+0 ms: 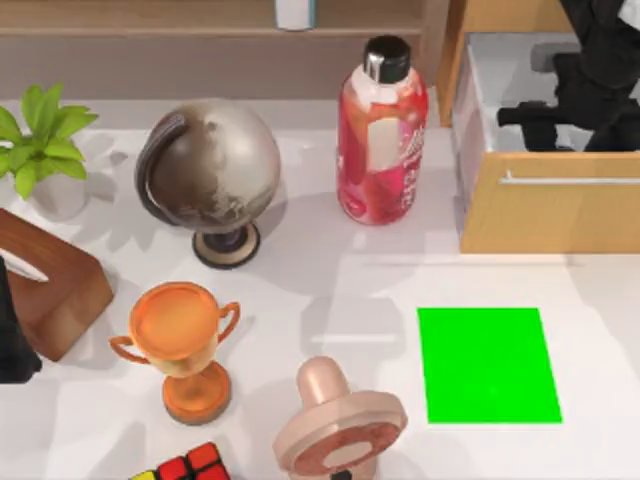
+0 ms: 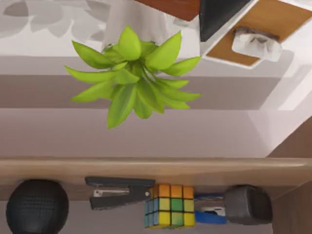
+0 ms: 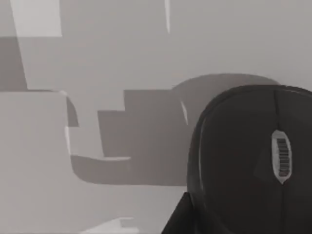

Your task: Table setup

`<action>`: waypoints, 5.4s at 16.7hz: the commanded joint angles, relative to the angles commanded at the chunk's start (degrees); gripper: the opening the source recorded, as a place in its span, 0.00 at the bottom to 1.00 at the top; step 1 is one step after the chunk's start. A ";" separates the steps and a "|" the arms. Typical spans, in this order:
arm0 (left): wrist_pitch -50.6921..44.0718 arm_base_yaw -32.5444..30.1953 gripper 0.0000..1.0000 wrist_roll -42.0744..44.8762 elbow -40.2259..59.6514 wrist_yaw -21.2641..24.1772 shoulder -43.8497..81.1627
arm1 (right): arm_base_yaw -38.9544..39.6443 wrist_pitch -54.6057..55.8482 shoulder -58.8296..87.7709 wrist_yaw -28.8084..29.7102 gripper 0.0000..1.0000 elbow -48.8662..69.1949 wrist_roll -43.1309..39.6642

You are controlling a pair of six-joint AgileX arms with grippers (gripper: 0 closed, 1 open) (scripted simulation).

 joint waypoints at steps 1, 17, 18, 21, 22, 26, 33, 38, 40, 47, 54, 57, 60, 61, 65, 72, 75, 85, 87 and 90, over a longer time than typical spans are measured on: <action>0.00 0.00 1.00 0.00 0.00 0.00 0.00 | 0.07 -0.35 -0.77 0.07 0.00 0.13 0.13; 0.00 0.00 1.00 0.00 0.00 0.00 0.00 | 9.04 8.11 -29.16 -0.75 0.00 -15.98 15.82; 0.00 0.00 1.00 0.00 0.00 0.00 0.00 | 10.60 9.26 -31.07 -1.02 0.00 -17.77 17.01; 0.00 0.00 1.00 0.00 0.00 0.00 0.00 | 15.48 12.37 -35.82 -1.65 0.00 -23.90 20.07; 0.00 0.00 1.00 0.00 0.00 0.00 0.00 | 17.07 13.29 -37.10 -1.78 0.00 -26.12 20.93; 0.00 0.00 1.00 0.00 0.00 0.00 0.00 | 22.45 16.06 -40.00 -1.62 0.00 -36.00 23.34; 0.00 0.00 1.00 0.00 0.00 0.00 0.00 | 25.73 17.75 -38.66 0.91 0.00 -52.74 24.47; 0.00 0.00 1.00 0.00 0.00 0.00 0.00 | 25.75 17.81 -37.67 1.86 0.00 -56.82 24.36; 0.00 0.00 1.00 0.00 0.00 0.00 0.00 | 25.75 17.81 -37.67 1.86 0.00 -56.82 24.36; 0.00 0.00 1.00 0.00 0.00 0.00 0.00 | 25.53 17.90 -38.14 1.82 0.00 -56.42 24.41; 0.00 0.00 1.00 0.00 0.00 0.00 0.00 | 25.56 18.51 -39.35 1.94 0.00 -55.00 24.49; 0.00 0.00 1.00 0.00 0.00 0.00 0.00 | 25.60 18.93 -39.84 2.04 0.00 -54.35 24.61; 0.00 0.00 1.00 0.00 0.00 0.00 0.00 | 25.67 19.40 -40.16 2.12 0.00 -53.92 24.71; 0.00 0.00 1.00 0.00 0.00 0.00 0.00 | 25.69 19.55 -40.21 2.13 0.00 -53.86 24.73; 0.00 0.00 1.00 0.00 0.00 0.00 0.00 | 25.74 20.07 -40.02 2.12 0.00 -54.20 24.68; 0.00 0.00 1.00 0.00 0.00 0.00 0.00 | 25.70 20.13 -37.11 1.90 0.00 -57.34 24.34; 0.00 0.00 1.00 0.00 0.00 0.00 0.00 | 25.70 20.02 -36.54 1.86 0.00 -57.90 24.32; 0.00 0.00 1.00 0.00 0.00 0.00 0.00 | 25.70 20.02 -36.54 1.86 0.53 -57.90 24.32; 0.00 0.00 1.00 0.00 0.00 0.00 0.00 | 25.70 20.02 -36.54 1.86 0.68 -57.90 24.32; 0.00 0.00 1.00 0.00 0.00 0.00 0.00 | 25.70 20.02 -36.54 1.86 0.90 -57.90 24.32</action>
